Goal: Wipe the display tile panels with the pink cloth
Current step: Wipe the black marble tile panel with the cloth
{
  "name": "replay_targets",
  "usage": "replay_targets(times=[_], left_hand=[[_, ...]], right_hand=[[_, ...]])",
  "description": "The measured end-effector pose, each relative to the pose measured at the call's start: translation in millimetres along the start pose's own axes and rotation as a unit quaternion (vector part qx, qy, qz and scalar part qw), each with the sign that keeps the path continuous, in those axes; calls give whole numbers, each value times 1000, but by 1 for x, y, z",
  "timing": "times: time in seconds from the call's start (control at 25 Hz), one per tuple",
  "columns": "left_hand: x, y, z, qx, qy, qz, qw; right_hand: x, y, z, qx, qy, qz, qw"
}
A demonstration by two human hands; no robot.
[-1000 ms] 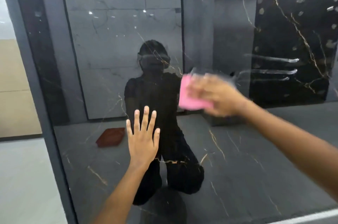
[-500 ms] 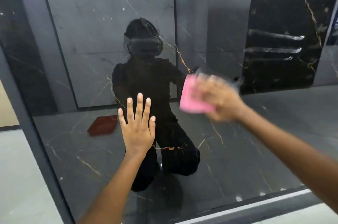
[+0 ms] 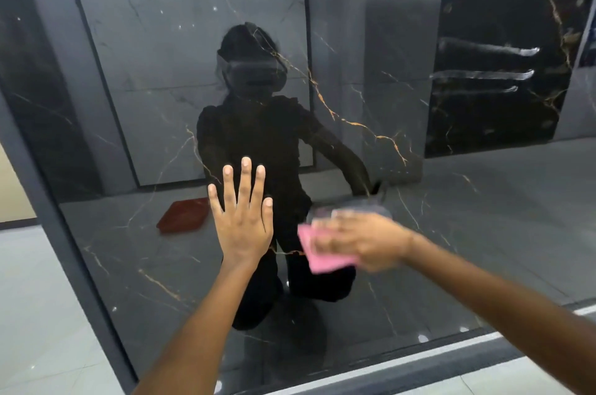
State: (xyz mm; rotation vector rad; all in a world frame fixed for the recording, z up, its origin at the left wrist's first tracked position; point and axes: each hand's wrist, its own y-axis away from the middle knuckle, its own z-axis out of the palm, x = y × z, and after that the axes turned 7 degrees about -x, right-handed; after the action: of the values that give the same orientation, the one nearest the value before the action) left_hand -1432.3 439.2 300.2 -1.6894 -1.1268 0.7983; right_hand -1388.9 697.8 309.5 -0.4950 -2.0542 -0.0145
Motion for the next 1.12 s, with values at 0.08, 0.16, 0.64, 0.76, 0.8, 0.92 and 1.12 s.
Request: replay_targets(times=[0.08,0.16,0.64,0.76,0.8,0.92,1.12], left_hand=[[0,-2,-2,-5,-5,-2,1000],[0,1,-3,-11,4,-7,1000],[7,126,15,-121,43,-22,991],[5,143,35,-108,34,-36,993],[6,140,38,-95,34,-41,994],[5,138,43,-80,30,-37,996],[1,150,42,-79,51,-24,995]], right_hand=[[61,-9,-29,117,-20,191,974],[83,-28,-43,217,-58,371,901],[-13,-1,9,94,-30,174,980],[20,8,6,255,-63,452,853],[-3,7,21,264,-67,494,826],[-122,10,80,140,-80,420,893],[-211,15,84,97,-217,350,906]])
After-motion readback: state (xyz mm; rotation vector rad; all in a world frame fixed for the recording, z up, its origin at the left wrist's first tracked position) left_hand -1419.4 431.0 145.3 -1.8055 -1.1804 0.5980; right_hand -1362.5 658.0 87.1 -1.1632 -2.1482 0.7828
